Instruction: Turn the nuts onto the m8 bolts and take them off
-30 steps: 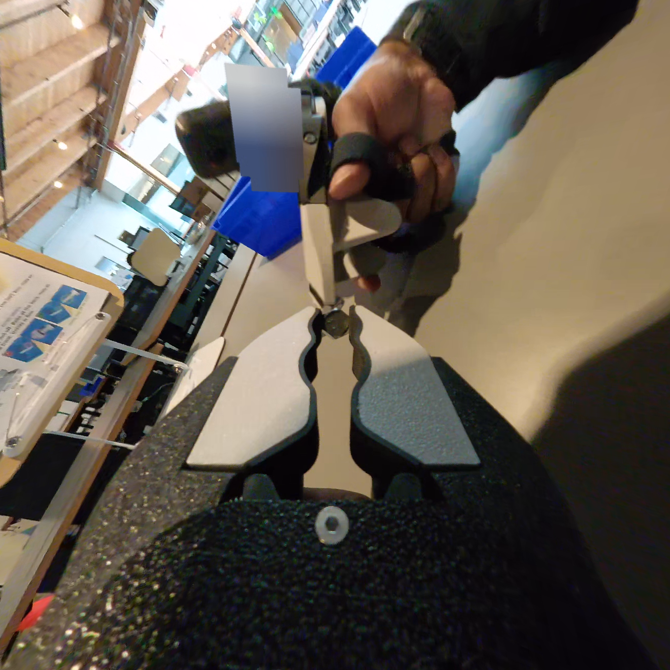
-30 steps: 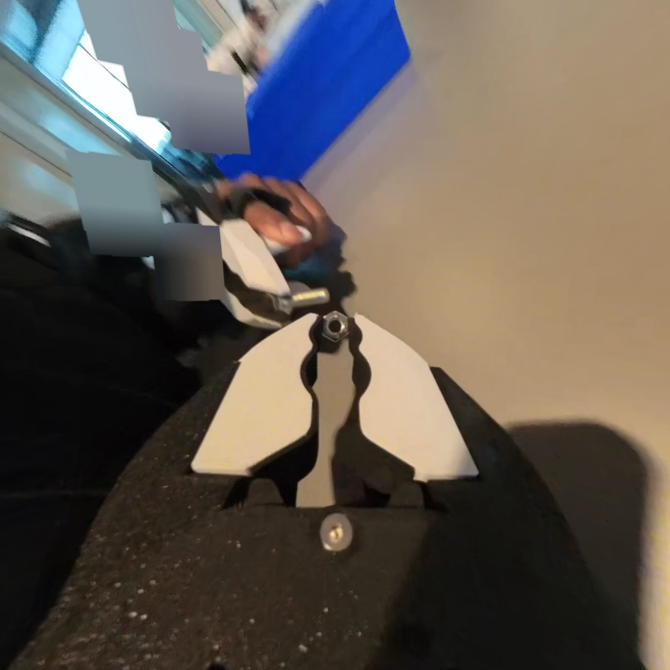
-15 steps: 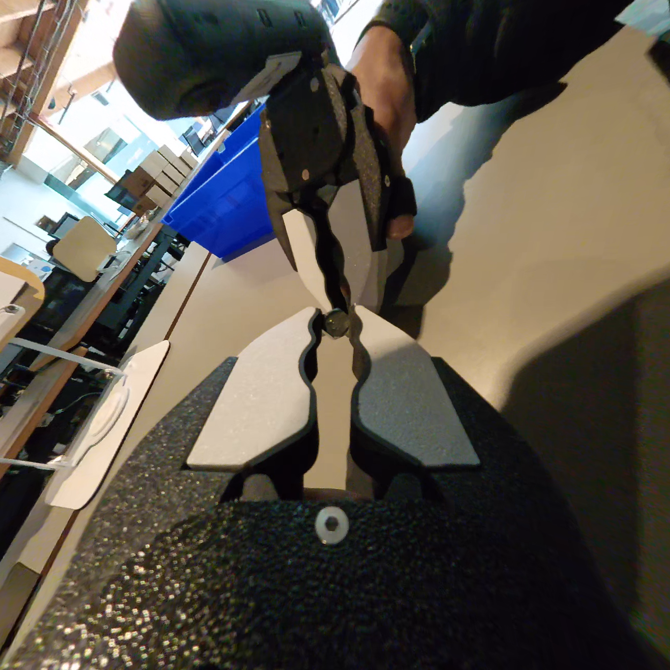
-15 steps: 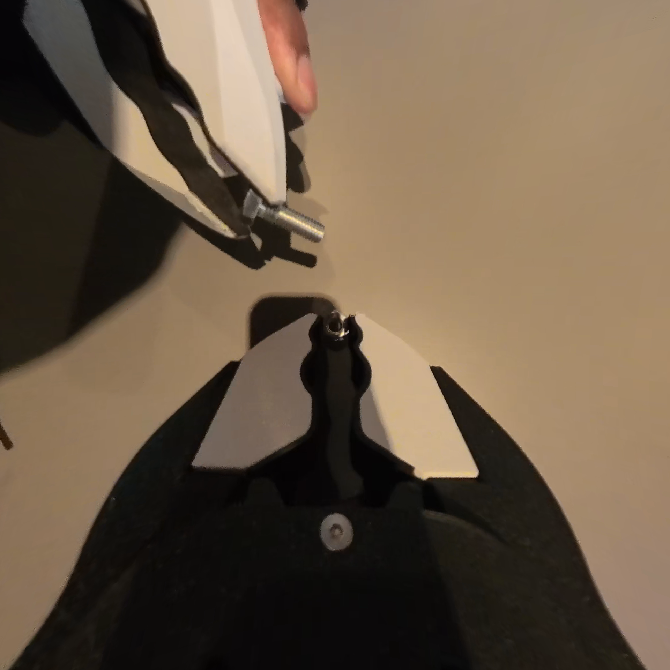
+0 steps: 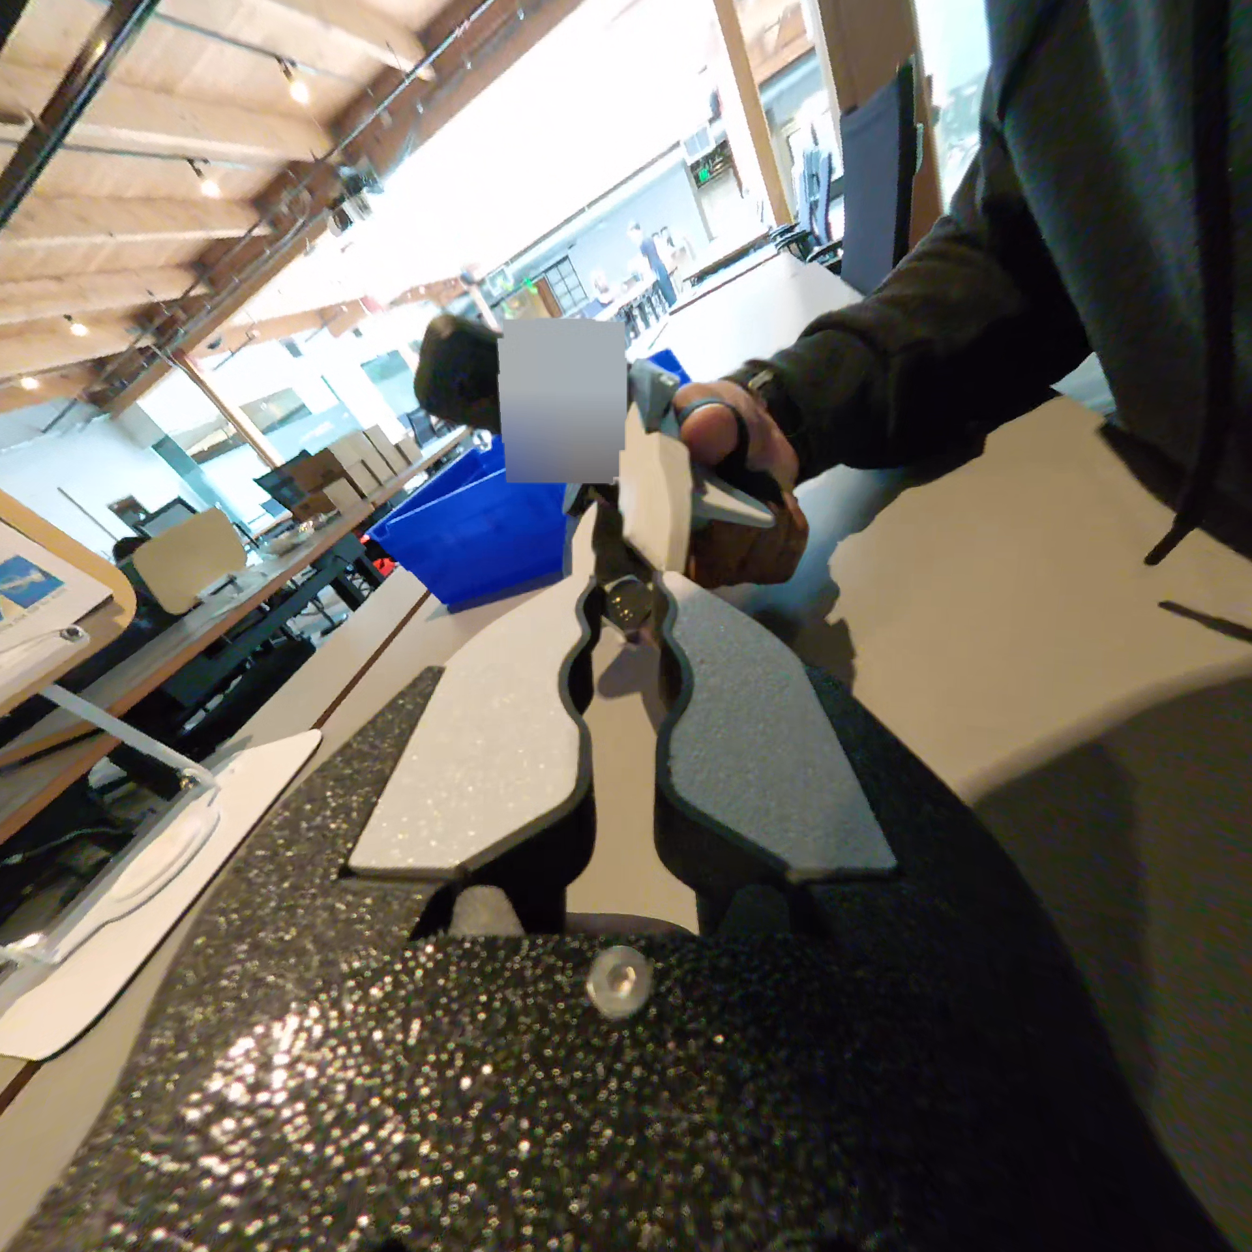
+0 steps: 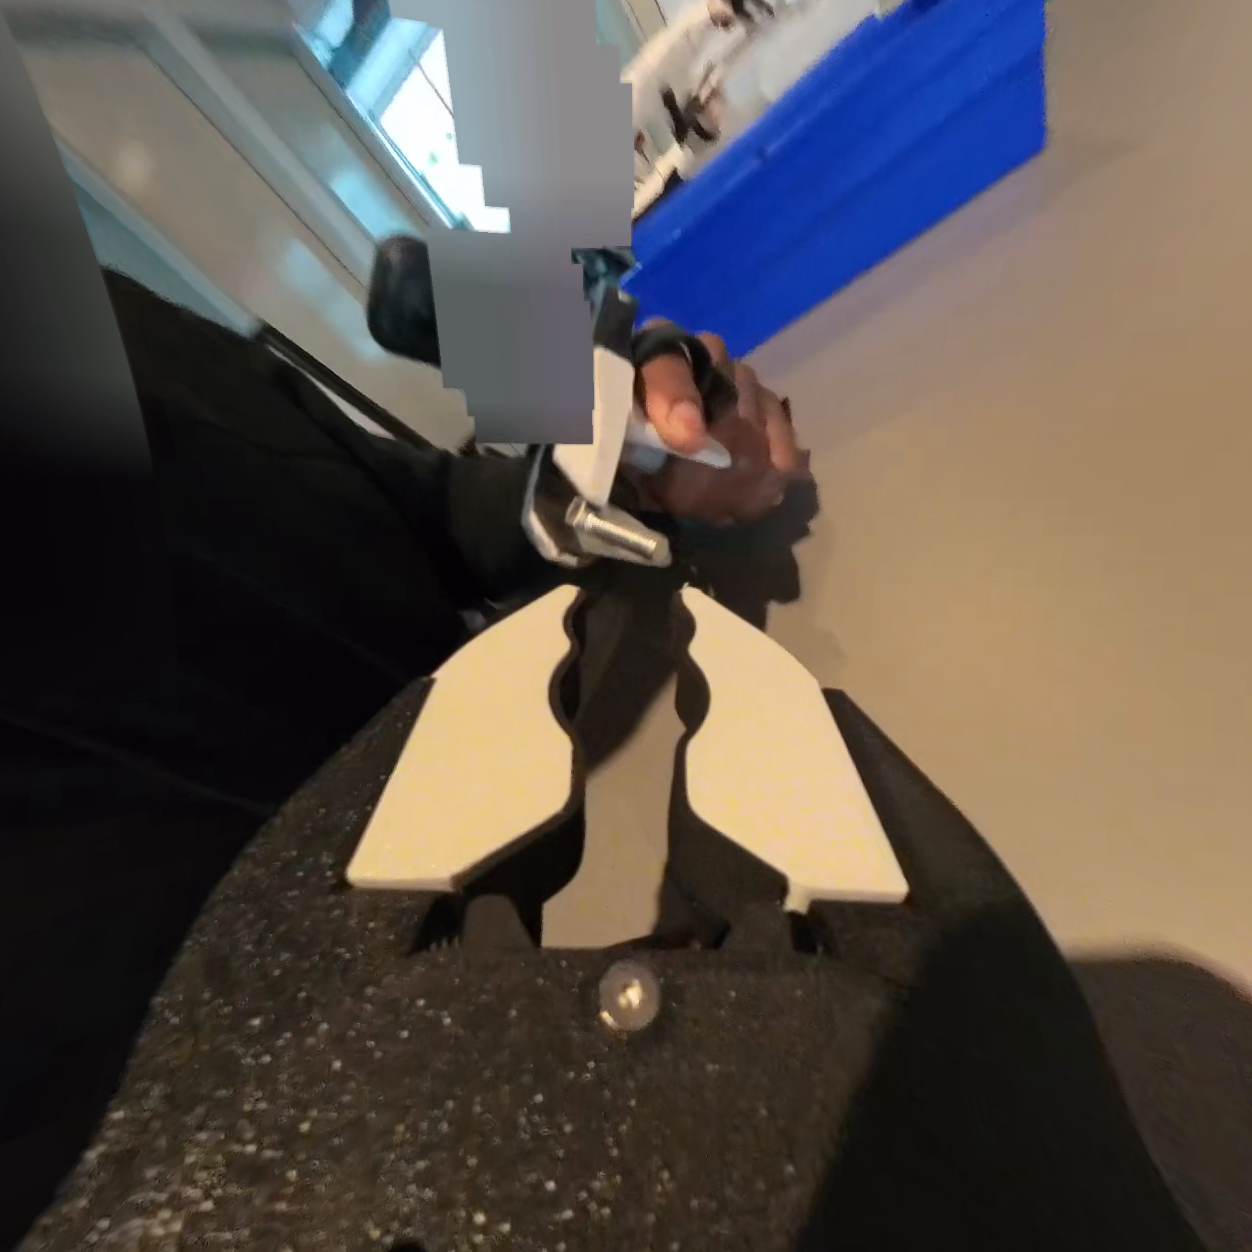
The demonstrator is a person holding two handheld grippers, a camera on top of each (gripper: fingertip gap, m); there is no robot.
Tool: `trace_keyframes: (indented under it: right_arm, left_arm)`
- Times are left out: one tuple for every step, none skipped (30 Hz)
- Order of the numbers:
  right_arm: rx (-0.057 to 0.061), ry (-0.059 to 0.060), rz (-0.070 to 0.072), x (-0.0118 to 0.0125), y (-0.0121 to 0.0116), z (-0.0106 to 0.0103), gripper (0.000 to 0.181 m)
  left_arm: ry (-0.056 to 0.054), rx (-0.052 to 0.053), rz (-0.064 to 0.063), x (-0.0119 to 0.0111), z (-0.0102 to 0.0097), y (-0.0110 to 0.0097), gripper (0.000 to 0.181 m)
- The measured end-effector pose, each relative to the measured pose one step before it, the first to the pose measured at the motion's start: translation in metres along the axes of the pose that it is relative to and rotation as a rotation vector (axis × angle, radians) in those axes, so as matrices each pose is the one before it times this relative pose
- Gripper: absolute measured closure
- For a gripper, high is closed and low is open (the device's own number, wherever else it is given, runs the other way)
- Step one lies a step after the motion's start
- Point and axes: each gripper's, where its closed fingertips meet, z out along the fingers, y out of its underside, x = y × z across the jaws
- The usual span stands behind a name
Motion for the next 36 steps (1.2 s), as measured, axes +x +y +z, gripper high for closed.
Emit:
trace_keyframes:
  right_arm:
    - [0.0358,-0.0338,0.0368,-0.00235,-0.00408,0.00089,0.157]
    - [0.0327,-0.0322,0.0312,-0.00245,-0.00360,0.00065,0.158]
    - [0.0239,-0.0289,0.0270,-0.00227,-0.00246,0.00036,0.159]
    - [0.0134,-0.0201,0.0225,-0.00135,-0.00127,0.00048,0.161]
    - [0.0084,-0.0143,0.0162,-0.00092,-0.00076,0.00024,0.162]
    - [0.0094,-0.0094,0.0098,-0.00078,-0.00112,-0.00014,0.162]
    - [0.0093,-0.0020,0.0042,-0.00018,-0.00137,-0.00060,0.165]
    - [0.0095,0.0033,-0.0012,0.00049,-0.00161,-0.00105,0.170]
    - [0.0114,0.0007,-0.0029,-0.00013,-0.00222,-0.00148,0.172]
    - [0.0097,-0.0015,-0.0009,-0.00053,-0.00231,-0.00130,0.173]
    - [0.0006,0.0081,-0.0040,0.00057,-0.00079,-0.00059,0.173]
    - [-0.0055,0.0151,-0.0110,0.00135,0.00041,-0.00019,0.173]
    - [-0.0032,0.0134,-0.0098,0.00110,0.00016,-0.00015,0.173]
    - [0.0005,0.0143,-0.0080,0.00122,-0.00045,-0.00022,0.173]
    - [0.0004,0.0203,-0.0143,0.00177,-0.00078,-0.00023,0.173]
    - [-0.0019,0.0275,-0.0241,0.00235,-0.00053,-0.00004,0.173]
    - [-0.0055,0.0326,-0.0327,0.00251,-0.00026,0.00007,0.174]
    - [-0.0086,0.0378,-0.0397,0.00247,0.00003,0.00024,0.174]
    - [-0.0105,0.0420,-0.0458,0.00248,0.00008,0.00048,0.174]
    - [-0.0141,0.0472,-0.0519,0.00239,0.00029,0.00067,0.174]
    - [-0.0199,0.0500,-0.0588,0.00243,0.00100,0.00095,0.174]
    - [-0.0231,0.0490,-0.0611,0.00188,0.00126,0.00090,0.174]
    - [-0.0210,0.0450,-0.0572,0.00138,0.00101,0.00088,0.174]
    - [-0.0162,0.0360,-0.0492,0.00035,0.00034,0.00086,0.174]
    - [-0.0118,0.0283,-0.0380,-0.00014,0.00003,0.00093,0.174]
    - [-0.0104,0.0252,-0.0285,0.00007,0.00011,0.00109,0.174]
    - [-0.0090,0.0204,-0.0218,0.00009,0.00023,0.00095,0.174]
    - [-0.0068,0.0140,-0.0140,-0.00012,0.00046,0.00090,0.174]
    - [-0.0065,0.0104,-0.0059,0.00022,0.00056,0.00071,0.174]
    - [-0.0084,0.0104,-0.0010,0.00102,0.00105,0.00056,0.174]
    - [-0.0071,0.0077,0.0001,0.00102,0.00101,0.00042,0.174]
    - [-0.0033,0.0006,-0.0007,0.00007,0.00072,0.00017,0.174]
    - [-0.0001,-0.0033,-0.0019,-0.00039,0.00019,0.00012,0.174]
    - [0.0007,-0.0015,-0.0029,-0.00034,0.00010,-0.00004,0.174]
    - [0.0000,0.0006,-0.0039,0.00000,0.00002,0.00008,0.174]
    - [-0.0001,-0.0002,-0.0036,-0.00030,-0.00010,0.00018,0.174]
  left_arm:
    - [0.0052,0.0100,0.0067,0.00178,0.00084,-0.00177,0.168]
    - [0.0060,0.0068,0.0037,0.00183,0.00093,-0.00122,0.168]
    - [0.0051,0.0066,0.0029,0.00158,0.00073,-0.00110,0.168]
    - [-0.0005,0.0063,0.0028,0.00055,0.00062,-0.00079,0.168]
    - [0.0002,0.0049,0.0010,0.00040,0.00033,-0.00042,0.168]
    - [-0.0003,0.0047,-0.0011,0.00005,0.00022,-0.00016,0.168]
    - [-0.0008,0.0014,-0.0056,-0.00045,0.00001,0.00032,0.168]
    - [-0.0006,-0.0040,-0.0115,-0.00080,-0.00006,0.00122,0.168]
    - [-0.0027,-0.0136,-0.0121,-0.00123,0.00004,0.00270,0.168]
    - [-0.0025,-0.0190,-0.0087,-0.00089,0.00045,0.00354,0.168]
    - [0.0010,-0.0120,-0.0091,-0.00021,0.00037,0.00238,0.168]
    - [0.0049,-0.0074,-0.0130,0.00024,0.00031,0.00136,0.168]
    - [0.0019,-0.0074,-0.0114,-0.00023,0.00021,0.00120,0.168]
    - [-0.0025,-0.0124,-0.0101,-0.00112,0.00034,0.00149,0.168]
    - [-0.0021,-0.0179,-0.0144,-0.00132,0.00045,0.00206,0.168]
    - [-0.0024,-0.0222,-0.0137,-0.00137,0.00046,0.00284,0.168]
    - [-0.0008,-0.0247,-0.0124,-0.00095,0.00045,0.00296,0.168]
    - [-0.0025,-0.0275,-0.0135,-0.00111,0.00056,0.00344,0.168]
    - [-0.0035,-0.0319,-0.0144,-0.00135,0.00083,0.00380,0.167]
    - [-0.0081,-0.0307,-0.0150,-0.00156,0.00100,0.00350,0.167]
    - [-0.0066,-0.0290,-0.0147,-0.00136,0.00109,0.00349,0.167]
    - [-0.0081,-0.0270,-0.0143,-0.00145,0.00098,0.00292,0.167]
    - [-0.0102,-0.0223,-0.0121,-0.00169,0.00091,0.00227,0.166]
    - [-0.0025,-0.0184,-0.0137,-0.00065,0.00095,0.00189,0.165]
    - [0.0029,-0.0162,-0.0155,0.00015,0.00107,0.00178,0.165]
    - [-0.0040,-0.0170,-0.0132,-0.00085,0.00116,0.00198,0.165]
    - [-0.0080,-0.0203,-0.0072,-0.00142,0.00123,0.00280,0.165]
    - [-0.0013,-0.0182,-0.0015,-0.00009,0.00091,0.00262,0.165]
    - [-0.0035,-0.0149,0.0006,-0.00026,0.00083,0.00219,0.165]
    - [-0.0062,-0.0111,-0.0001,-0.00066,0.00058,0.00168,0.165]
    - [-0.0032,-0.0104,-0.0019,-0.00039,0.00052,0.00146,0.165]
    - [0.0039,-0.0051,-0.0013,0.00054,0.00044,0.00049,0.166]
    - [0.0032,-0.0008,0.0010,0.00058,0.00012,0.00008,0.166]
    - [0.0019,0.0000,-0.0008,0.00020,0.00002,0.00002,0.166]
    - [0.0042,-0.0007,-0.0038,0.00011,0.00006,0.00012,0.166]
    - [0.0084,-0.0009,-0.0040,0.00064,-0.00009,0.00009,0.166]
